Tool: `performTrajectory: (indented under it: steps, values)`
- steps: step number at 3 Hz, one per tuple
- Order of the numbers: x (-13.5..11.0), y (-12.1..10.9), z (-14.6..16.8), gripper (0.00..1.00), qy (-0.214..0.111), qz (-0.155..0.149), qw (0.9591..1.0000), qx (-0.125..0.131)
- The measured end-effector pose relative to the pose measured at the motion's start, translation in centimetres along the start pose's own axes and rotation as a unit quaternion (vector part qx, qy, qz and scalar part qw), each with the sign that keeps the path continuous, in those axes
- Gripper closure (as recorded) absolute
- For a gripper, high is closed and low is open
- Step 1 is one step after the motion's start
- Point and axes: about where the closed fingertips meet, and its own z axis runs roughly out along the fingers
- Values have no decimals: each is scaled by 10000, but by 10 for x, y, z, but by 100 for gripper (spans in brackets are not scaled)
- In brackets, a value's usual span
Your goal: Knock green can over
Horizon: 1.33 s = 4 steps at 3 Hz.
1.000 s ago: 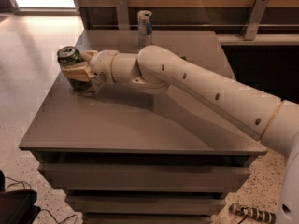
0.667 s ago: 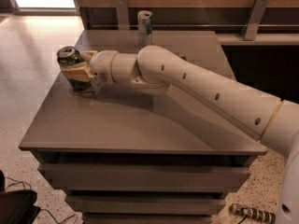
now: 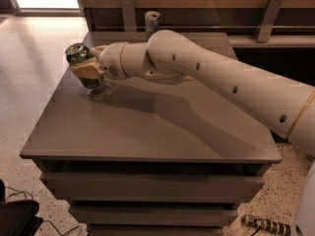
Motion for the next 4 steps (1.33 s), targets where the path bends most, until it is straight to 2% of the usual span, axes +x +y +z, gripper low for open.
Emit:
performTrajectory:
  steps: [1,2,3,4]
  values:
    - [1,-14,-20,100,476,-73,9988,19]
    - [8,-24,-38,100,948,-109,9954,-37]
    - [18,-27,-57,100,1411,-153,9899,-8]
    - [23,-25,-81,100,1899,-184,9815,140]
